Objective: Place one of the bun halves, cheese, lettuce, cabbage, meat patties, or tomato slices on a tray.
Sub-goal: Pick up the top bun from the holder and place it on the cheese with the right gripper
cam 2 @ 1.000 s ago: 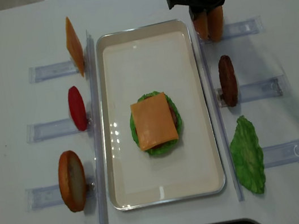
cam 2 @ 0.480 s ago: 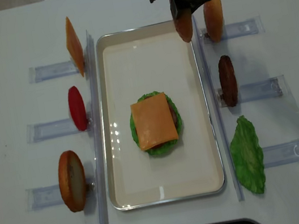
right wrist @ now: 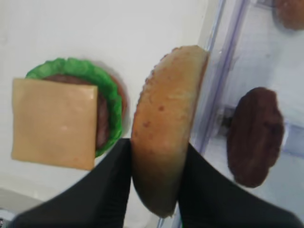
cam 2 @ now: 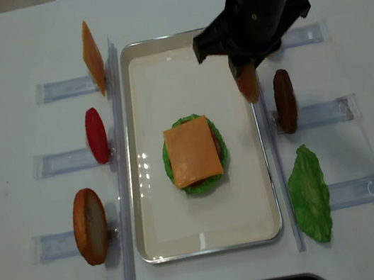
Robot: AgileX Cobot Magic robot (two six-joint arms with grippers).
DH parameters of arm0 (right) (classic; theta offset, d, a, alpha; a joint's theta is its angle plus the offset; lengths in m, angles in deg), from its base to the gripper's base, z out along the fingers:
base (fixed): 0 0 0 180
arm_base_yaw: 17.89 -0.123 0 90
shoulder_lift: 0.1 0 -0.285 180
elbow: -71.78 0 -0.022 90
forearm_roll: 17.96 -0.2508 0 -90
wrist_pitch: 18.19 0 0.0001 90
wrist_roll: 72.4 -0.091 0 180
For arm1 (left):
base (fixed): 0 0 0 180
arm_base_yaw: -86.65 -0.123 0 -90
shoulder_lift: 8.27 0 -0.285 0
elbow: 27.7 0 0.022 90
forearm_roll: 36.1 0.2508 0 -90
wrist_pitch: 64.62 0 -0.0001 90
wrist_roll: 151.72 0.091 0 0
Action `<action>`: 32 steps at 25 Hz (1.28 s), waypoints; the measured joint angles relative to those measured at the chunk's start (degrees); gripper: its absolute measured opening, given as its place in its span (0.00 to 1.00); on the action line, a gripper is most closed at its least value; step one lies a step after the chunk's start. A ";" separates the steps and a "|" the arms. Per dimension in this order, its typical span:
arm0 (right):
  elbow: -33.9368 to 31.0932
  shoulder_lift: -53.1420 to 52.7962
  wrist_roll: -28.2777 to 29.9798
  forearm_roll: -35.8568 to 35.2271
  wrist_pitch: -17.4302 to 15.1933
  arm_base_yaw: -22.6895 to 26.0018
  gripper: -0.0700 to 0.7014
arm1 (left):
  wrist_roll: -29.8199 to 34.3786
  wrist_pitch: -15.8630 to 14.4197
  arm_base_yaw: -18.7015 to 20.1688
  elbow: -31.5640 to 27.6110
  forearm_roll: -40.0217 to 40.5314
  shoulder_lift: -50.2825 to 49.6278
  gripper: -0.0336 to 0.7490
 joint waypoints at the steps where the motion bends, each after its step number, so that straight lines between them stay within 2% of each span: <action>1: -1.50 -1.05 -1.18 0.00 1.18 -1.74 0.36 | 0.00 0.00 0.00 0.00 0.00 0.00 0.04; 5: -6.50 -3.38 -5.39 -0.05 4.44 -7.23 0.36 | 0.00 0.00 0.00 0.00 0.00 0.00 0.04; 8: -9.28 -3.38 -6.99 -0.15 7.92 -8.90 0.36 | 0.00 0.00 0.00 0.00 0.00 0.00 0.04; 11: -10.03 -3.38 -5.35 -2.97 14.14 -9.24 0.36 | 0.00 0.00 0.00 0.00 0.00 0.00 0.04; 14: -10.15 -3.38 -0.88 -9.62 22.65 -9.24 0.35 | 0.00 0.00 0.00 0.00 0.00 0.00 0.04; 15: -10.15 -3.38 0.80 -12.37 24.45 -9.24 0.35 | 0.00 0.00 0.00 0.00 0.00 0.00 0.04; 17: -10.15 -3.38 4.88 -18.47 27.06 -9.24 0.35 | 0.00 0.00 0.00 0.00 0.00 0.00 0.04; 21: -11.69 -3.38 17.94 -33.65 29.11 -9.24 0.35 | 0.00 0.00 0.00 0.00 0.00 0.00 0.04; 27: -17.65 -2.64 39.64 -54.25 29.46 -6.11 0.35 | 0.00 0.00 0.00 0.00 0.00 0.00 0.04; 32: -20.79 -2.53 56.28 -69.01 26.42 0.21 0.35 | 0.00 0.00 0.00 0.00 0.00 0.00 0.04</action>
